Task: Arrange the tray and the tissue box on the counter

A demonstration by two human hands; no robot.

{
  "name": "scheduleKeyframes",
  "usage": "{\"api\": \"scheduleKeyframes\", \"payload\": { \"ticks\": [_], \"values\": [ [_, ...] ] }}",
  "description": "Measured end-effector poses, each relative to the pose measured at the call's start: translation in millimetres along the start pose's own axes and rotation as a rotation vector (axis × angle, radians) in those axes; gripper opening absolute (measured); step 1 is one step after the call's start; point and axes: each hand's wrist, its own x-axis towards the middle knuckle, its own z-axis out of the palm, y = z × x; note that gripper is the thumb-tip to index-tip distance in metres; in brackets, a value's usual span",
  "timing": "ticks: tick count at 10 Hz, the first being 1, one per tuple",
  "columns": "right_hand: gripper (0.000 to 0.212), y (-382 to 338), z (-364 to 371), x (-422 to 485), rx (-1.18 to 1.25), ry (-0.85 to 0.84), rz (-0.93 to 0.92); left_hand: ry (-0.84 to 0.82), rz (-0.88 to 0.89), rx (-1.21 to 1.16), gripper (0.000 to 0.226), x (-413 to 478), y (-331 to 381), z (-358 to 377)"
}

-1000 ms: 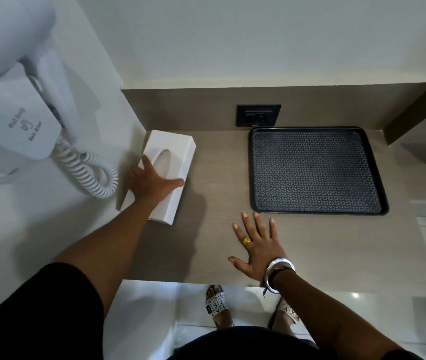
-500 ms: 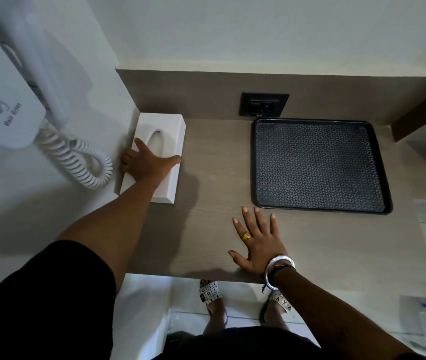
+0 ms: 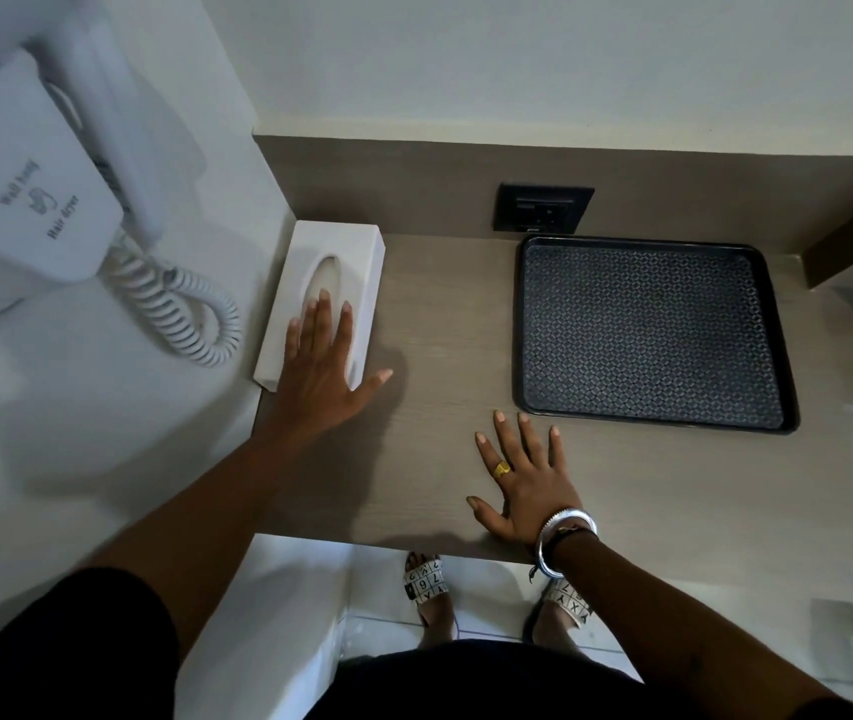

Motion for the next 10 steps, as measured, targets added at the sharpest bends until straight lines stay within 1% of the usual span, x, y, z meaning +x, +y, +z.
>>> {"api": "scheduleKeyframes", "payload": {
  "ticks": [1,2,3,5,8,9,10],
  "values": [
    [0.086,-1,-1,0,-0.011,-0.005,0.006,-0.024,0.001,0.026,0.107,6,-2,0],
    [0.086,-1,-2,0,-0.020,-0.009,0.004,-0.020,-0.017,-0.003,0.106,10,-1,2],
    [0.086,0,-2,1,-0.019,-0.021,0.004,-0.029,-0.063,-0.014,0.106,18,-5,1],
    [0.085,-1,0,0,-0.007,-0.008,0.005,-0.055,-0.101,-0.024,0.105,36,-14,4],
    [0.085,-3,1,-2,-0.031,0.023,0.014,-0.073,-0.106,0.019,0.105,37,-12,3],
    [0.084,-3,-6,-3,-0.010,0.037,0.009,-0.109,-0.097,-0.003,0.108,38,-14,-6],
    [0.083,-4,-6,-7,0.022,0.043,0.005,-0.054,-0.091,-0.029,0.109,31,1,-14]
  ]
}}
